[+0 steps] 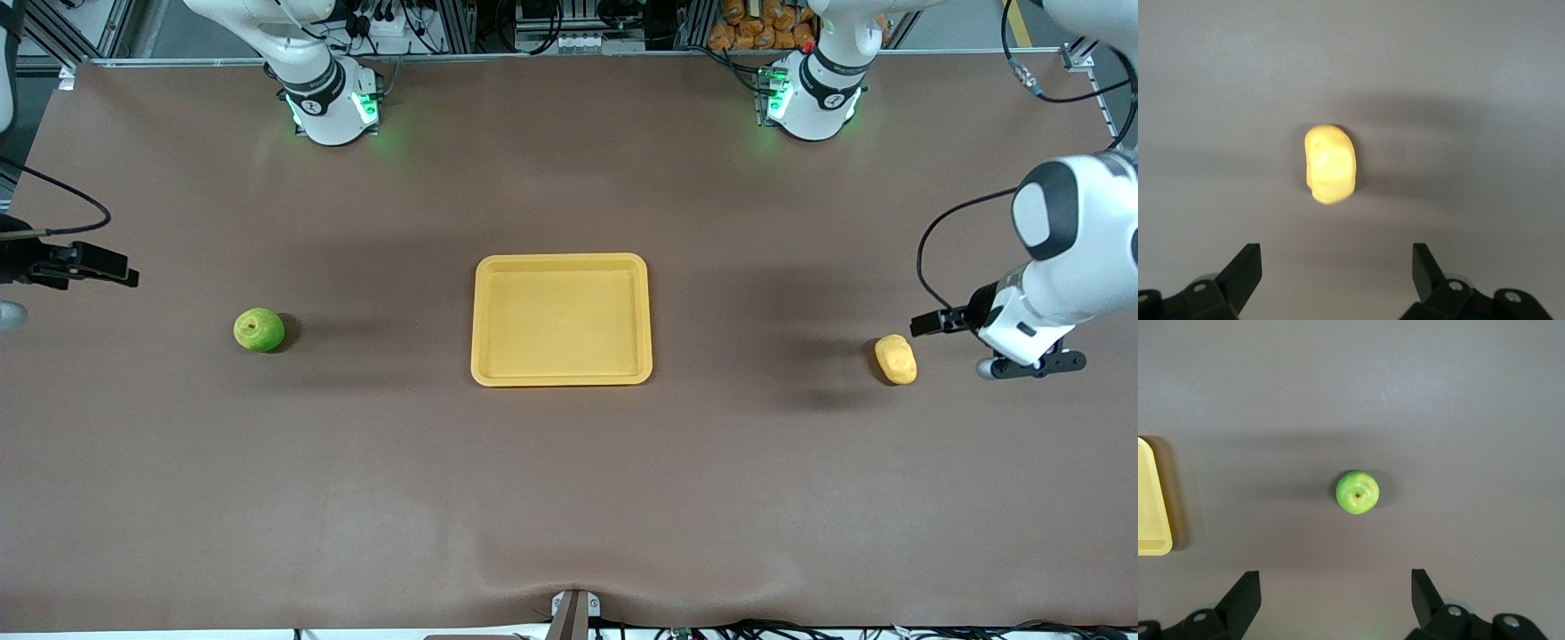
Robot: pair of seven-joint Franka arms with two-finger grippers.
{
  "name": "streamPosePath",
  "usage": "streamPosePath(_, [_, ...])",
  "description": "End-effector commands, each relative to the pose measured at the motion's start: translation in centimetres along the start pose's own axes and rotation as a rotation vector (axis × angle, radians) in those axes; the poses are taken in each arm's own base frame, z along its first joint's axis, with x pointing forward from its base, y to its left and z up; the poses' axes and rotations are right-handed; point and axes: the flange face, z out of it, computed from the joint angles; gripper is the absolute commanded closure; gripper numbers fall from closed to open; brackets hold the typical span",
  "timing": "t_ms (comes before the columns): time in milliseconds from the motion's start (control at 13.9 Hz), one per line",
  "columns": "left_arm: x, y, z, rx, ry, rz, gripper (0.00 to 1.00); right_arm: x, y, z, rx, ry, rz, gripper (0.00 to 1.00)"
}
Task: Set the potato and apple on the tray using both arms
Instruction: 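Reach the right gripper to the apple while the left gripper reaches the potato, then close the right gripper on the apple while the left gripper grasps the potato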
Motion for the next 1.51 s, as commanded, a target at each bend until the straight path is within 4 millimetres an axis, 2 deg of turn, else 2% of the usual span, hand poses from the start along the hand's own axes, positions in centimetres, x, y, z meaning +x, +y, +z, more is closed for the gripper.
streamPosePath(0, [1.1,-0.2,2.9,0.014,0.002,0.016,0.00,1.0,0.0,1.8,-0.008,-0.020,0.008,0.00])
streamPosePath(143, [1.5,-0.2,5.0,0.012,-0.012,0.016,0.00,1.9,0.3,3.8,-0.006,-0.049,0.010,0.00])
streamPosePath(430, [2.0,-0.3,8.0,0.010,-0.020,0.015,0.00,3.1,0.4,8.0,-0.006,-0.043,0.024,0.00])
streamPosePath(574, [2.1,-1.8,10.2,0.005,-0.034,-0.010,0.00,3.3,0.4,9.9,-0.005,-0.032,0.025,0.00])
streamPosePath(645, [2.2,-1.8,11.0,0.005,-0.036,-0.010,0.00,3.4,0.4,10.9,-0.003,-0.027,0.027,0.00])
streamPosePath(932, [2.1,-1.8,12.6,0.003,-0.057,-0.012,0.00,3.9,0.7,15.8,-0.008,0.011,0.032,0.00])
streamPosePath(1434, [2.4,-1.7,13.4,0.002,-0.060,-0.022,0.02,4.7,0.9,20.9,-0.002,-0.045,0.036,0.00])
